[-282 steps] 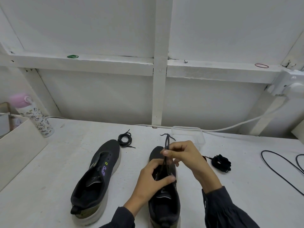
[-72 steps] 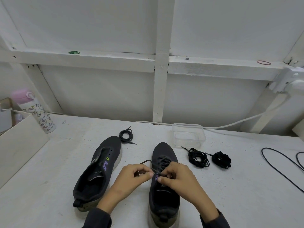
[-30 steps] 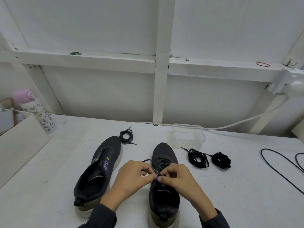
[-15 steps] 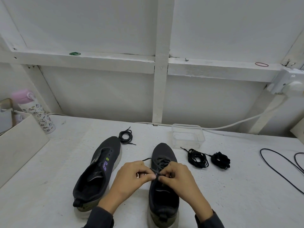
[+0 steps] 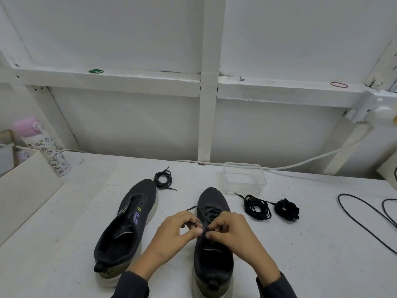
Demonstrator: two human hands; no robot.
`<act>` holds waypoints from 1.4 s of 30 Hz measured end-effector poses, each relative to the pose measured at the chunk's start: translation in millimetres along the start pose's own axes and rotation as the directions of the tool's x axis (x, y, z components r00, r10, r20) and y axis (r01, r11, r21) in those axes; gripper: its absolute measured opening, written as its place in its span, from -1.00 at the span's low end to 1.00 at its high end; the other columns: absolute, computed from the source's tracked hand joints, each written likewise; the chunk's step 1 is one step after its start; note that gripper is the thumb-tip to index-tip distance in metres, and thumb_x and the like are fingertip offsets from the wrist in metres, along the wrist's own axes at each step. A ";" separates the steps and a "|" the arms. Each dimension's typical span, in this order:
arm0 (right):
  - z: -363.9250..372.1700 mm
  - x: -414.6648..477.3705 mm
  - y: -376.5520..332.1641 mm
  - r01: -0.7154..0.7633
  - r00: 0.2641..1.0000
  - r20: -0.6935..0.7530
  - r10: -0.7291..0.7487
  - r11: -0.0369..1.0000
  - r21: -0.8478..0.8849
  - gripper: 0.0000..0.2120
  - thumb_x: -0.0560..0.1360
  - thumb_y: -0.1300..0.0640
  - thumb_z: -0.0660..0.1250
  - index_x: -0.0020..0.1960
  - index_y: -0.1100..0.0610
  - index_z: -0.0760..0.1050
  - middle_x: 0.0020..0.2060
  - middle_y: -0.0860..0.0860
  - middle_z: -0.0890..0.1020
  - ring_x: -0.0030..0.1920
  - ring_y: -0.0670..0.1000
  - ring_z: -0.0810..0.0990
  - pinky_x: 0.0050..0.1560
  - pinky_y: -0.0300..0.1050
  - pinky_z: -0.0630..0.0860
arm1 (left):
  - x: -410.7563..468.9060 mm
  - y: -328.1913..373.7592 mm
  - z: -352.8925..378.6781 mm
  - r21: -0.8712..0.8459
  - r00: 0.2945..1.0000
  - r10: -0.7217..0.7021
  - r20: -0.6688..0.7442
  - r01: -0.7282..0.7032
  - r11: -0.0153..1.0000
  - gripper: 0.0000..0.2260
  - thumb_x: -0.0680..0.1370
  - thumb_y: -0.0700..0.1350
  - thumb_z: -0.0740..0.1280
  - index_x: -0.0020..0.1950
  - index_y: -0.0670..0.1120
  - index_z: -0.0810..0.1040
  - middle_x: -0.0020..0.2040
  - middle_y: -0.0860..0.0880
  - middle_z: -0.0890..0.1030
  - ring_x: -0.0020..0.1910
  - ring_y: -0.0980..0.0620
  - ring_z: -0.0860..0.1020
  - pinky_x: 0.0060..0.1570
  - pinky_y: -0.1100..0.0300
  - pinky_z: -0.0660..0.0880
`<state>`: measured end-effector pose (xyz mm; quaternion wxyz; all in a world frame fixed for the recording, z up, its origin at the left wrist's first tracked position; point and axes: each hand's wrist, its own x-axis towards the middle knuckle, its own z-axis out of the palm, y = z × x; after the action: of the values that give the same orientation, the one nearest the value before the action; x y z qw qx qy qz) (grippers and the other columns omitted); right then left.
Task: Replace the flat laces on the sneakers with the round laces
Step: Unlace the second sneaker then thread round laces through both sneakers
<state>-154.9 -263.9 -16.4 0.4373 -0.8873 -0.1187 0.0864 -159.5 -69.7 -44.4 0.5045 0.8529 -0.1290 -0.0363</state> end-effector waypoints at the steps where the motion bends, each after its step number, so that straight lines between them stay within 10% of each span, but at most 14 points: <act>1: 0.0 -0.9 0.3 0.006 1.000 -0.006 -0.006 0.999 0.034 -0.73 0.36 0.10 0.52 -0.38 -0.23 0.56 -0.24 -0.05 0.55 -0.33 -0.18 0.45 -0.25 -0.26 0.40 | -0.7 1.0 1.0 -0.028 1.000 0.010 0.002 -0.010 1.000 -0.86 0.44 0.18 0.33 -0.10 0.17 0.61 -0.05 0.20 0.61 0.03 0.14 0.57 0.07 0.24 0.43; 9: 0.9 -6.8 4.8 -0.038 0.993 -0.098 0.066 0.965 0.260 -0.75 0.36 0.30 0.49 -0.37 0.04 0.54 -0.30 -0.13 0.53 -0.36 -0.13 0.47 -0.35 -0.22 0.40 | -5.1 2.2 3.2 0.087 0.994 0.049 0.101 -0.058 0.995 -0.75 0.47 0.13 0.43 0.13 0.30 0.53 0.22 0.27 0.47 0.32 0.20 0.37 0.26 0.18 0.34; 18: 2.9 -17.1 8.9 -0.125 0.956 -0.094 0.279 0.673 0.729 -0.88 0.46 0.40 0.37 -0.23 0.26 0.59 -0.43 0.06 0.54 -0.47 -0.03 0.37 -0.47 -0.22 0.31 | -1.4 0.5 7.0 0.215 0.992 0.110 0.058 -0.120 0.969 -0.77 0.42 0.20 0.33 0.07 0.34 0.50 0.19 0.31 0.45 0.29 0.22 0.37 0.28 0.15 0.32; 42: -5.9 -7.6 -0.8 -0.040 0.988 -0.103 0.118 0.826 0.562 -0.87 0.34 0.28 0.56 -0.17 0.10 0.69 -0.36 -0.01 0.61 -0.37 -0.08 0.49 -0.34 -0.29 0.41 | -2.0 14.6 39.9 -0.118 0.965 0.090 -0.247 -0.122 0.985 -0.82 0.48 0.21 0.33 -0.10 0.14 0.61 -0.12 0.15 0.62 -0.04 0.06 0.59 -0.08 0.22 0.54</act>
<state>-160.8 -270.0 -11.9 0.6801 -0.7288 -0.0222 0.0760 -171.8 -109.8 -51.3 0.5729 0.8077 -0.1098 0.0862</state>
